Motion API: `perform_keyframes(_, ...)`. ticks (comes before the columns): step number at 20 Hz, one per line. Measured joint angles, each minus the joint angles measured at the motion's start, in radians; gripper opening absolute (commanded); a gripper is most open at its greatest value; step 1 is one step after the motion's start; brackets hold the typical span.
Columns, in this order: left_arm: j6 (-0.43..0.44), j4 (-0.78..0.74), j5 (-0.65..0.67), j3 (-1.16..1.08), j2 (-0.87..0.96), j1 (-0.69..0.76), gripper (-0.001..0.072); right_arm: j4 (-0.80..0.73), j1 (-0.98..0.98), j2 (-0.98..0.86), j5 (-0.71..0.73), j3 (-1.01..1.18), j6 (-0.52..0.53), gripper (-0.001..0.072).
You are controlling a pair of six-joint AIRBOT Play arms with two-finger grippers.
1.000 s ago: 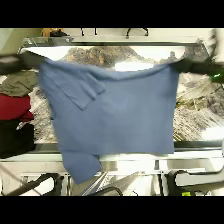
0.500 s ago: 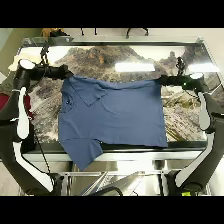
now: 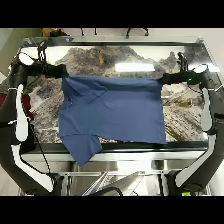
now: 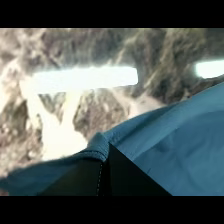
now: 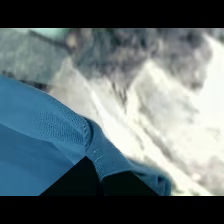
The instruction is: Fold the shirts.
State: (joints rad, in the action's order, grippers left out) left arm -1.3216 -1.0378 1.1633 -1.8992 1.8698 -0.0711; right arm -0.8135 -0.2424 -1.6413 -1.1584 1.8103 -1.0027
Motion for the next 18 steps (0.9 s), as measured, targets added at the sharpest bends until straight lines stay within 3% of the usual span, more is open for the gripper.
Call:
perform_keyframes(9,0.013,-0.121,0.005,0.169,-0.042,0.004,0.0015,-0.069,0.020,0.088,0.050,-0.267,0.001,0.0021)
perform_keyframes(10,0.021,-0.129,-0.003,0.180,-0.042,0.006,0.0019,-0.070,0.027,0.090,0.064,-0.281,0.002,0.0086)
perform_keyframes(11,0.024,-0.134,-0.014,0.187,-0.042,0.008,0.0074,-0.072,0.033,0.092,0.077,-0.292,0.004,0.0221)
perform_keyframes(12,0.030,-0.137,-0.017,0.189,-0.041,0.010,0.0469,-0.073,0.037,0.094,0.086,-0.299,0.004,0.0266)
perform_keyframes(13,0.031,-0.141,-0.016,0.189,-0.040,0.011,0.0696,-0.079,0.039,0.098,0.091,-0.304,0.004,0.0286)
perform_keyframes(15,0.022,-0.144,0.019,0.166,-0.037,0.008,0.0697,-0.105,0.036,0.125,0.090,-0.309,-0.003,0.0586)
perform_keyframes(18,-0.027,-0.145,0.150,0.088,-0.038,-0.018,0.0697,-0.180,-0.007,0.211,0.041,-0.314,-0.070,0.0596)
